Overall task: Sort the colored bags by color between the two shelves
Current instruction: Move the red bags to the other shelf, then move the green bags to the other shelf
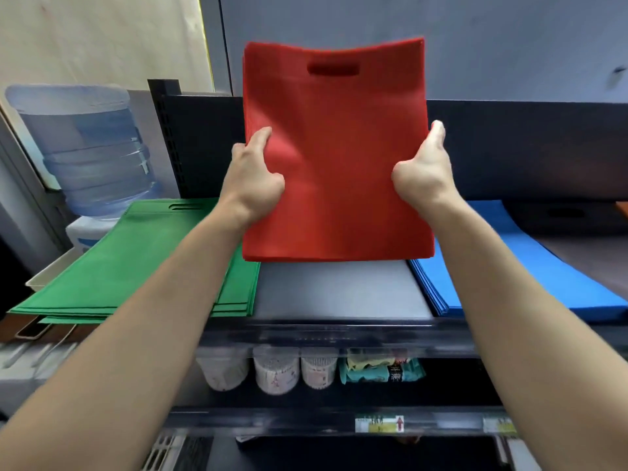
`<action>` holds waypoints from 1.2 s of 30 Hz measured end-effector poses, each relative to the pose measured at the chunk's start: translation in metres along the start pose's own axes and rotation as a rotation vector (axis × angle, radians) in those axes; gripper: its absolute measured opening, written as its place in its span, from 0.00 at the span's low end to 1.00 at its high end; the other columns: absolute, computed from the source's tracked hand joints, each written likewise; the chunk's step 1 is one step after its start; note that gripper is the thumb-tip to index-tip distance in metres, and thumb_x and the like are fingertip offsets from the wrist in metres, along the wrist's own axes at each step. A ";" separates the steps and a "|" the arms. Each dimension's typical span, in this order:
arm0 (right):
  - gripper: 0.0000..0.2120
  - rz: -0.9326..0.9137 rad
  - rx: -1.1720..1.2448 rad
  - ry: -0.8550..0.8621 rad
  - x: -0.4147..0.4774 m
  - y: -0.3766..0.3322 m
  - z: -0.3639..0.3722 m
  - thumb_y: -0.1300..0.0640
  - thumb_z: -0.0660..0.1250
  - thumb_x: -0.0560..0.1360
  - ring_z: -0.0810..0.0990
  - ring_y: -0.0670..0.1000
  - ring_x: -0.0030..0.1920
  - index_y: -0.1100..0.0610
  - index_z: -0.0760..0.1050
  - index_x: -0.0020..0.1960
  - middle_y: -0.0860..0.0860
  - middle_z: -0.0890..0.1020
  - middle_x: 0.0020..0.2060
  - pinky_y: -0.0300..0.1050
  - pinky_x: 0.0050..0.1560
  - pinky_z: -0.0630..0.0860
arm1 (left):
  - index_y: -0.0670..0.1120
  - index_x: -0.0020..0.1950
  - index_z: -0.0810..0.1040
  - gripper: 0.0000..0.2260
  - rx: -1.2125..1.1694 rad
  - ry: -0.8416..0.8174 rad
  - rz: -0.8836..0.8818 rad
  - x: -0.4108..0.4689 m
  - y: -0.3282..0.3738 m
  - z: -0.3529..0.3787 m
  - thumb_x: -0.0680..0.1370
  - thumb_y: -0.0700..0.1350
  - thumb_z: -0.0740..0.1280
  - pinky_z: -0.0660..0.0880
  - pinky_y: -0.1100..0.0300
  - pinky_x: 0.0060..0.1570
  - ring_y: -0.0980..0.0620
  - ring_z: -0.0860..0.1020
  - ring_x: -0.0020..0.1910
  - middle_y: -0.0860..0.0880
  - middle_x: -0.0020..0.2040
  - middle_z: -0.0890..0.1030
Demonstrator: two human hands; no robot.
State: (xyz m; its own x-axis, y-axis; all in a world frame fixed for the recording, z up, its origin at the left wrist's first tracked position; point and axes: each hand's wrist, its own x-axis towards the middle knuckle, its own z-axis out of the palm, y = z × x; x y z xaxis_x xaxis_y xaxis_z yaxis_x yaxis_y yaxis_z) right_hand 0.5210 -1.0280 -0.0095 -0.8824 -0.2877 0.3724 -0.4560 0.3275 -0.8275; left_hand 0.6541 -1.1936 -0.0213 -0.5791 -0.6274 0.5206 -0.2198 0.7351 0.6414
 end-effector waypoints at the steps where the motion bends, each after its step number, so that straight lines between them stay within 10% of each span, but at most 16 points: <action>1: 0.35 0.013 -0.050 -0.028 0.000 0.000 -0.001 0.67 0.55 0.71 0.75 0.56 0.56 0.58 0.49 0.76 0.58 0.71 0.63 0.43 0.50 0.73 | 0.45 0.73 0.64 0.28 0.024 -0.039 -0.017 0.003 -0.002 0.000 0.73 0.34 0.62 0.63 0.67 0.60 0.45 0.72 0.63 0.39 0.67 0.69; 6: 0.16 0.181 -0.356 -0.196 -0.017 0.038 0.019 0.65 0.58 0.74 0.76 0.61 0.56 0.65 0.67 0.61 0.62 0.76 0.56 0.48 0.50 0.72 | 0.34 0.61 0.73 0.17 0.141 -0.356 -0.178 -0.018 -0.040 0.039 0.72 0.34 0.64 0.74 0.56 0.48 0.38 0.78 0.56 0.35 0.58 0.78; 10: 0.07 0.285 -0.497 -0.378 -0.028 0.065 0.027 0.65 0.61 0.74 0.74 0.56 0.34 0.62 0.68 0.36 0.56 0.74 0.32 0.41 0.31 0.68 | 0.35 0.67 0.68 0.21 0.172 -0.549 -0.344 -0.033 -0.063 0.057 0.74 0.38 0.64 0.72 0.59 0.34 0.45 0.77 0.39 0.39 0.55 0.77; 21: 0.08 0.236 -0.497 -0.334 -0.014 0.077 0.035 0.65 0.65 0.73 0.72 0.55 0.41 0.64 0.75 0.52 0.59 0.78 0.48 0.41 0.38 0.67 | 0.35 0.62 0.71 0.16 0.231 -0.528 -0.340 -0.024 -0.066 0.066 0.75 0.38 0.63 0.72 0.57 0.39 0.43 0.77 0.40 0.38 0.53 0.79; 26: 0.02 0.255 -0.492 -0.311 -0.025 0.089 0.044 0.67 0.61 0.74 0.72 0.58 0.43 0.62 0.71 0.43 0.61 0.78 0.50 0.43 0.39 0.67 | 0.36 0.65 0.69 0.18 0.383 -0.535 -0.292 -0.034 -0.068 0.074 0.76 0.39 0.60 0.70 0.52 0.60 0.38 0.72 0.62 0.36 0.65 0.71; 30: 0.12 0.188 -0.543 -0.248 -0.030 0.086 0.048 0.70 0.56 0.72 0.72 0.62 0.54 0.58 0.61 0.33 0.61 0.74 0.54 0.48 0.45 0.68 | 0.37 0.58 0.71 0.12 0.409 -0.519 -0.252 -0.037 -0.066 0.075 0.76 0.39 0.59 0.70 0.53 0.55 0.37 0.73 0.59 0.35 0.62 0.72; 36: 0.17 -0.005 -0.567 -0.258 -0.039 0.051 0.066 0.66 0.58 0.74 0.68 0.61 0.64 0.63 0.72 0.63 0.59 0.71 0.62 0.52 0.62 0.69 | 0.37 0.57 0.72 0.10 0.438 -0.386 -0.118 -0.038 -0.059 0.060 0.76 0.38 0.61 0.71 0.51 0.51 0.37 0.74 0.57 0.37 0.58 0.76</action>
State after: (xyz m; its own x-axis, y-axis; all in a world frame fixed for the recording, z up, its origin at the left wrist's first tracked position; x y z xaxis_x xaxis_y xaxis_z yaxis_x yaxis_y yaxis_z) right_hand 0.5393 -1.0594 -0.0942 -0.8558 -0.4757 0.2033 -0.5133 0.7322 -0.4476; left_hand 0.6422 -1.1975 -0.1132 -0.7567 -0.6326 0.1651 -0.5556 0.7553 0.3476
